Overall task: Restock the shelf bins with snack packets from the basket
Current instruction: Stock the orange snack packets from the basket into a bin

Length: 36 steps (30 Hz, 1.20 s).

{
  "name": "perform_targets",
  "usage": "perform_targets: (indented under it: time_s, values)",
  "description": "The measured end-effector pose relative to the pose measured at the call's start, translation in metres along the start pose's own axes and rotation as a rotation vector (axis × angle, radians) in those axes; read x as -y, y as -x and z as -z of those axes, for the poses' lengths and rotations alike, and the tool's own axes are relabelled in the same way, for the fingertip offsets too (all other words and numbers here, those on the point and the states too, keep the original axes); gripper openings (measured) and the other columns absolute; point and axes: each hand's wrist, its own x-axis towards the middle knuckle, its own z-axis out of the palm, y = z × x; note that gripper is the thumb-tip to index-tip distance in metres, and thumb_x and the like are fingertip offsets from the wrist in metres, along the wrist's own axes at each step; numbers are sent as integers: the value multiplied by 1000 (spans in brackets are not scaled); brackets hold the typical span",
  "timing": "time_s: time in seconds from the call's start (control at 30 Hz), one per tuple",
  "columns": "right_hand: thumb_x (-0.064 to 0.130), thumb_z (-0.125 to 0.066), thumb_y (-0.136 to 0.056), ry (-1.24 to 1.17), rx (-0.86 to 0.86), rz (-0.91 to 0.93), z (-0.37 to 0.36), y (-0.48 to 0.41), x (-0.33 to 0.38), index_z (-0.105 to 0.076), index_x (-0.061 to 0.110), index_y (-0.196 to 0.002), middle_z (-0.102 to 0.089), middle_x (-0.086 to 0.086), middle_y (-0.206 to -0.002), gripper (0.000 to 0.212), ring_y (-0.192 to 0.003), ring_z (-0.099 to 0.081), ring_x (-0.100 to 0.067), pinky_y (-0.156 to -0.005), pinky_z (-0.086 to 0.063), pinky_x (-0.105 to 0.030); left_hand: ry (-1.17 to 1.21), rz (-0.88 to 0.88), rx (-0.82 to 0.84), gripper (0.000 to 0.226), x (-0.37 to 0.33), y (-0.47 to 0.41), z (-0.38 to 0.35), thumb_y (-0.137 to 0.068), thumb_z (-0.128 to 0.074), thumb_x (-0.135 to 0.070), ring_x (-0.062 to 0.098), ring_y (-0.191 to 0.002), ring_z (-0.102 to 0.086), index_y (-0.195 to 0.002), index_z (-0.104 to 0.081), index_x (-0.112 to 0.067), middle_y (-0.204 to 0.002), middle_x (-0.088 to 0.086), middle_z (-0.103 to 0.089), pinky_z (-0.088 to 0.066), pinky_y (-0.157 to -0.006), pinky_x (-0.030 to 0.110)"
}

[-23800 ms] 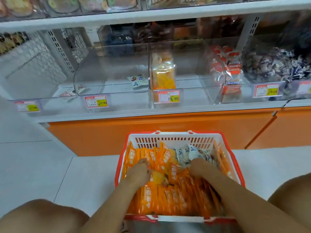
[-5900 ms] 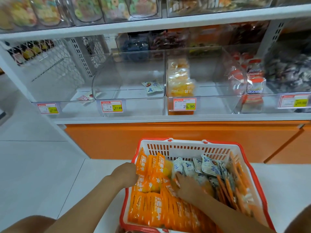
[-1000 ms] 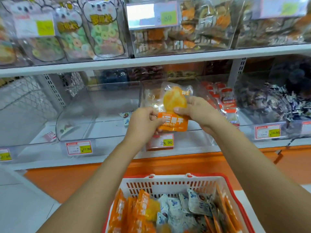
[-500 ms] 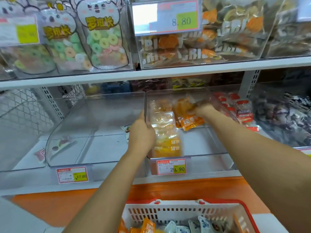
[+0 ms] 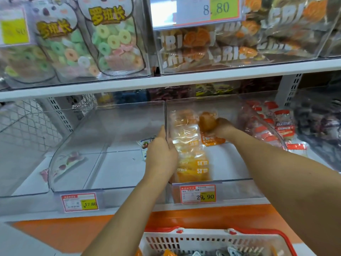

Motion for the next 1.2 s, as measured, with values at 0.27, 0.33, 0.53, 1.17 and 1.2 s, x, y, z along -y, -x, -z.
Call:
perform_targets:
  time_s: [0.27,0.33,0.53,1.17,1.2]
  values:
    - [10,-58,-90,-525,-127,-25,4,0,2,-63,7,-106,-66,-14,-104,17,-91,-63,-28,-82,-53,-39,-4,14,-4,50,-2,2,-1,-100,-36,-11,30,-92,-64,-149,-30,-21,-108,11,-65,-53,-77,39]
    - [1,-66,-80,-702,-34,-52,-3,0,0,-64,11,-94,-68,-16,-105,17,-93,-66,-30,-86,-55,-42,-14,17,-6,49,-3,3,0,-100,-36,-10,27,-95,-63,-148,-31,-20,-114,9,-64,-52,-80,37]
    - [0,-61,-87,-843,-64,10,3,0,-6,-60,12,-108,-63,-5,-98,24,-88,-62,-23,-68,-53,-30,0,7,1,49,-2,1,0,-100,-36,-9,20,-91,-61,-147,-33,-22,-108,3,-62,-53,-79,32]
    - [43,-55,-90,245,32,-1,3,-6,36,-56,9,-114,-61,-12,-105,41,-96,-59,-26,-87,-47,-33,12,-37,0,45,1,1,-1,-101,-36,-10,15,-85,-58,-144,-36,-25,-98,-6,-57,-47,-69,20]
    - [48,-55,-88,251,38,-36,4,-8,37,-55,9,-117,-60,-13,-108,49,-98,-58,-27,-89,-47,-33,10,-33,2,46,1,2,-1,-100,-36,-10,17,-87,-60,-144,-35,-24,-97,-5,-57,-49,-72,23]
